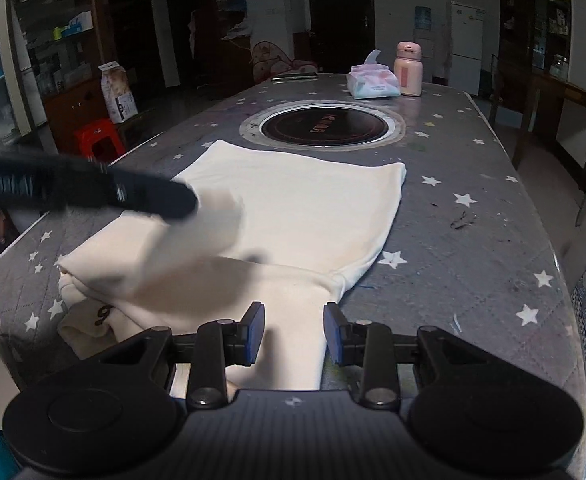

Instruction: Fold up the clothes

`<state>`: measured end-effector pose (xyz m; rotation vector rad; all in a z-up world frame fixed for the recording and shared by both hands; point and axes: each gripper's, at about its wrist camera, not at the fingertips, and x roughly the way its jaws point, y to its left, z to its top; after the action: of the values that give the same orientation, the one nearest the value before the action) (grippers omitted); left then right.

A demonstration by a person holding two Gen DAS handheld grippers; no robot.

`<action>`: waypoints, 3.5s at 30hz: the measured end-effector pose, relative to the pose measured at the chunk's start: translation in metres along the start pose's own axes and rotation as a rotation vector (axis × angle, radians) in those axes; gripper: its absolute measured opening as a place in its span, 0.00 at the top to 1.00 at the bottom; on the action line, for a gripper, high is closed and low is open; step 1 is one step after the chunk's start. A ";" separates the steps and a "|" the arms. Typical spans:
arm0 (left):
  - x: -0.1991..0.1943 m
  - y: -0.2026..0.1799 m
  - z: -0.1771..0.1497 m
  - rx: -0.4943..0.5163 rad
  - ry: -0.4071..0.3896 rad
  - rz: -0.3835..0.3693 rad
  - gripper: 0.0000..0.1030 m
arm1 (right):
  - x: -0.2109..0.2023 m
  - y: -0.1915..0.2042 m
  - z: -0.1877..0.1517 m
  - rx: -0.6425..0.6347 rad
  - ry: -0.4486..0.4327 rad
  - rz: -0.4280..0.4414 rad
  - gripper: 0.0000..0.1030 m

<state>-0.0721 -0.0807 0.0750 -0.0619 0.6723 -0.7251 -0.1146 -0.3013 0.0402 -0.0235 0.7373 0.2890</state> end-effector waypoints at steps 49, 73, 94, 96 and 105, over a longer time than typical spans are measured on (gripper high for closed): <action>-0.026 0.110 -0.021 -0.081 0.103 0.219 0.72 | 0.025 0.023 0.029 -0.058 -0.013 0.011 0.91; -0.054 0.060 -0.064 0.189 0.147 0.205 0.66 | 0.012 0.050 -0.017 -0.203 0.089 0.094 0.87; -0.056 0.012 -0.105 0.580 0.088 0.143 0.76 | -0.027 0.059 -0.036 -0.473 0.128 0.081 0.47; -0.055 0.014 -0.104 0.571 0.075 0.138 0.88 | -0.025 0.063 -0.039 -0.496 0.128 0.088 0.46; -0.052 0.035 -0.065 0.397 0.017 0.113 0.93 | -0.009 0.081 -0.041 -0.608 0.043 0.104 0.43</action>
<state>-0.1182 -0.0098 0.0428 0.3443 0.5329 -0.7386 -0.1696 -0.2303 0.0226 -0.5704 0.6718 0.6051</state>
